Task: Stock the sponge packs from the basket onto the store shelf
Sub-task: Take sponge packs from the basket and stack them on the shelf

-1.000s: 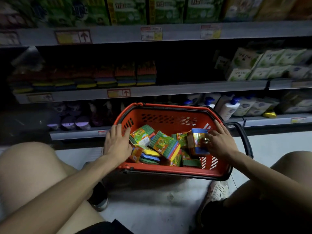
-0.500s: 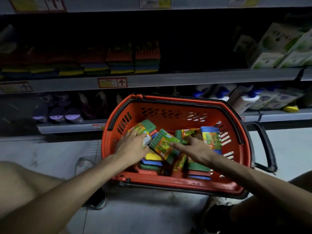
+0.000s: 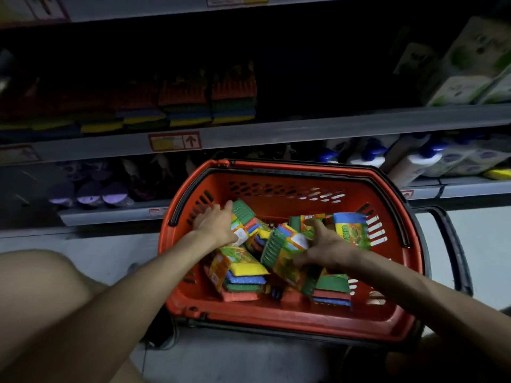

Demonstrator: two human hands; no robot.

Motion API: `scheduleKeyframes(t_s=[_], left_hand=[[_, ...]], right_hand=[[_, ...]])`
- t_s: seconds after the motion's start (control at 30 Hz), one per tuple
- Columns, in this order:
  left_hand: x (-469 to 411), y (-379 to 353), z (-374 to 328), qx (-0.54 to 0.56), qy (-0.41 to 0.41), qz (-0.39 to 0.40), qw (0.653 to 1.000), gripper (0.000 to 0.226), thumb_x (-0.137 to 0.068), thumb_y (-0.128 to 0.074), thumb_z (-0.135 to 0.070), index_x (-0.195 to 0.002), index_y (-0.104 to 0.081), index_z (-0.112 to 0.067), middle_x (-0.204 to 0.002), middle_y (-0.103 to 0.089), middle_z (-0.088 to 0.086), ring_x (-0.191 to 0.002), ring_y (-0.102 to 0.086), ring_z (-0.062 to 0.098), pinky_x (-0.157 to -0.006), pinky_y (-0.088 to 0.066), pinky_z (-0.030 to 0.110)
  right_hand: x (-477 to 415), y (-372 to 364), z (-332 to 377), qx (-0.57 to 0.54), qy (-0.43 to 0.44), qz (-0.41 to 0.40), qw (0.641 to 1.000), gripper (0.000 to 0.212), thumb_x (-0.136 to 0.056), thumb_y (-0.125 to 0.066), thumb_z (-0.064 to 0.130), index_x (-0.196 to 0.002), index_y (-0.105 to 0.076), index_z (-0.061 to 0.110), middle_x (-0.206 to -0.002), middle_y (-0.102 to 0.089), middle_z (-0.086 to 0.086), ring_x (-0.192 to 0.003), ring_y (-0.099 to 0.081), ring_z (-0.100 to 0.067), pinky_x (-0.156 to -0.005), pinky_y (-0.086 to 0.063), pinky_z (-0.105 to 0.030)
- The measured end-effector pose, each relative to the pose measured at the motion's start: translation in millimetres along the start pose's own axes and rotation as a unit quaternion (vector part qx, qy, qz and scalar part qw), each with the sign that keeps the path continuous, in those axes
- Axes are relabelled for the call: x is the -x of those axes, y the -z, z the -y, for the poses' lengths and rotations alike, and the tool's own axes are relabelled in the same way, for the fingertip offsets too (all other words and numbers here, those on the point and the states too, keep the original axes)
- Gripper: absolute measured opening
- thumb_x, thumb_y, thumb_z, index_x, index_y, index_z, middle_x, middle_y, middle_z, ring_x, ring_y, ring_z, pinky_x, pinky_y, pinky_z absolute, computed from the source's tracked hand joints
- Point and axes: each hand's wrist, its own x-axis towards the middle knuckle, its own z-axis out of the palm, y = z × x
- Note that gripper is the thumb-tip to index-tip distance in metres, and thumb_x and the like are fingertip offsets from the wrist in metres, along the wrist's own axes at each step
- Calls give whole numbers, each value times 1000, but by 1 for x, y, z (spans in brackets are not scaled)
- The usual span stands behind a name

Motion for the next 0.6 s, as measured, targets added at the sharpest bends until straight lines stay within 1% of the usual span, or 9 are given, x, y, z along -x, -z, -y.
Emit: scheduleKeyframes(t_s=[0.03, 0.07, 0.17, 0.23, 0.3, 0.37, 0.47, 0.53, 0.6], left_hand=[[-2, -2, 2, 14, -1, 11, 1000, 111, -79, -80, -48, -162, -13, -17, -153, -42, 15, -141, -43, 35, -111, -42, 45], [-3, -4, 3, 20, 0, 17, 1000, 116, -77, -81, -50, -162, -11, -16, -154, -42, 15, -141, -43, 34, -112, -41, 44], [-1, -9, 4, 13, 6, 2, 1000, 120, -72, -86, -50, -160, -16, -11, -156, -37, 12, -145, -37, 32, -115, -37, 45], [1, -8, 1, 15, 0, -20, 1000, 118, -70, -89, -47, -159, -20, -11, -155, -38, 9, -145, -37, 30, -115, -37, 44], [5, -5, -3, 40, -16, -48, 998, 117, -69, -90, -44, -159, -22, -12, -155, -38, 8, -144, -37, 30, -116, -36, 43], [12, 3, -7, 80, -30, -91, 992, 113, -70, -90, -41, -158, -26, -13, -154, -39, 6, -143, -39, 29, -115, -36, 43], [28, 20, -12, 153, -60, -154, 974, 106, -69, -89, -45, -155, -32, -19, -151, -40, 2, -137, -44, 28, -111, -39, 47], [39, 31, -15, 225, -102, -168, 954, 104, -68, -90, -42, -154, -34, -21, -148, -40, 1, -133, -46, 23, -108, -41, 41], [50, 42, -16, 280, -136, -166, 936, 103, -68, -93, -32, -153, -36, -24, -140, -41, -2, -127, -45, 14, -104, -38, 29]], right_hand=[[2, 1, -4, 51, 7, 2, 999, 133, -50, -89, 51, -159, -17, 24, -148, -39, -19, -127, -53, -36, -94, -54, -39], [5, 1, -7, 82, 9, 7, 997, 133, -55, -90, 48, -160, -12, 25, -151, -32, -22, -134, -47, -40, -103, -50, -42], [12, -7, -18, 125, 17, 14, 992, 116, -73, -85, 32, -161, -11, 28, -152, -23, -23, -141, -38, -45, -110, -46, -44], [15, -17, -22, 110, 39, 2, 993, 98, -78, -79, 30, -157, -21, 25, -146, -33, -18, -139, -41, -41, -111, -43, -41], [16, -25, -24, 93, 64, -15, 994, 83, -78, -76, 39, -146, -34, 21, -137, -45, -12, -130, -49, -35, -108, -44, -43], [21, -31, -22, 110, 90, -43, 989, 71, -73, -75, 51, -128, -43, 20, -126, -53, -6, -117, -56, -31, -99, -48, -44], [29, -34, -17, 111, 127, -83, 982, 60, -73, -79, 48, -113, -47, 17, -111, -62, -5, -100, -63, -30, -81, -50, -38], [34, -29, -11, 69, 111, -112, 985, 60, -68, -82, 47, -107, -46, 19, -100, -63, -1, -93, -65, -28, -74, -50, -37], [41, -20, -5, -1, 96, -143, 985, 71, -56, -82, 54, -105, -45, 21, -101, -63, 0, -93, -65, -26, -78, -54, -38]])
